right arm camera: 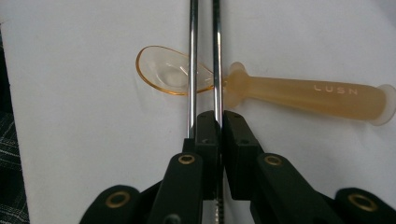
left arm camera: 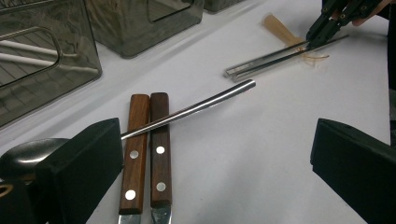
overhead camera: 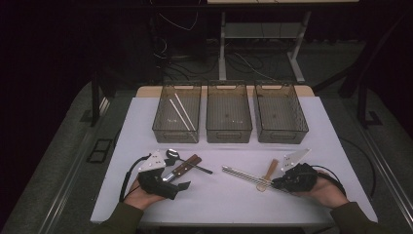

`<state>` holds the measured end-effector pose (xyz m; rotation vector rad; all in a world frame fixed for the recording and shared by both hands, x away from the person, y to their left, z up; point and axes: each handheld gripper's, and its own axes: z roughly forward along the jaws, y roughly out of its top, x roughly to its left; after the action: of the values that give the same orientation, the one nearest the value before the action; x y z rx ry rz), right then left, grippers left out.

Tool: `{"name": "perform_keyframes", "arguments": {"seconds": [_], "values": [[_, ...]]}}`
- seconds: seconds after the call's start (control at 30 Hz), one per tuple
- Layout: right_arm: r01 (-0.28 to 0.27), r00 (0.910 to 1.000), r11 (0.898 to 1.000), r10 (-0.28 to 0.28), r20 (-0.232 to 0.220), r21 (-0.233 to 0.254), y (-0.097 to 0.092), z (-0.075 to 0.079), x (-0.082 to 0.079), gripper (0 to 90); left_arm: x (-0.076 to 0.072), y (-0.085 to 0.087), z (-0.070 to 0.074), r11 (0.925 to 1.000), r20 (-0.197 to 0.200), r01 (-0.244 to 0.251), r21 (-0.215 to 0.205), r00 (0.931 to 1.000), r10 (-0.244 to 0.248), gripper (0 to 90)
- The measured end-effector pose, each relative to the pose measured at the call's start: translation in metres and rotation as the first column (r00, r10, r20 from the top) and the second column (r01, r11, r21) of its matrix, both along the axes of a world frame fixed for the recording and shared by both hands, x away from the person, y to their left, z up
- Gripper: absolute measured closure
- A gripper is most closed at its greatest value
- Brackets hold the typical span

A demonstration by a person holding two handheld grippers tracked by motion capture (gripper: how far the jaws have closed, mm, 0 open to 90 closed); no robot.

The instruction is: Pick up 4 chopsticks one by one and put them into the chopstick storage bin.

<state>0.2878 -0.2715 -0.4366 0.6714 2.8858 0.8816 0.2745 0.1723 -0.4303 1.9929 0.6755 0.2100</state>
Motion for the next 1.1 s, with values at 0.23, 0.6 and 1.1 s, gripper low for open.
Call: {"name": "perform_keyframes", "arguments": {"seconds": [0.23,0.6,1.1], "values": [[-0.006,1.0000,1.000,0.006,0.000,-0.001,0.000,0.000,0.000,85.4,0.000,0.000,0.000,1.0000,0.000,0.000,0.000,1.0000,0.000,0.9],[-0.002,0.9994,1.000,0.002,0.034,0.019,-0.001,0.005,-0.001,86.0,0.000,0.001,0.000,1.0000,0.000,-0.001,-0.004,1.0000,0.001,0.9],[0.040,0.9983,0.997,-0.043,0.038,0.072,-0.005,0.012,-0.001,86.3,0.000,0.001,0.000,1.0000,-0.001,-0.001,-0.007,1.0000,0.001,0.9]]}}
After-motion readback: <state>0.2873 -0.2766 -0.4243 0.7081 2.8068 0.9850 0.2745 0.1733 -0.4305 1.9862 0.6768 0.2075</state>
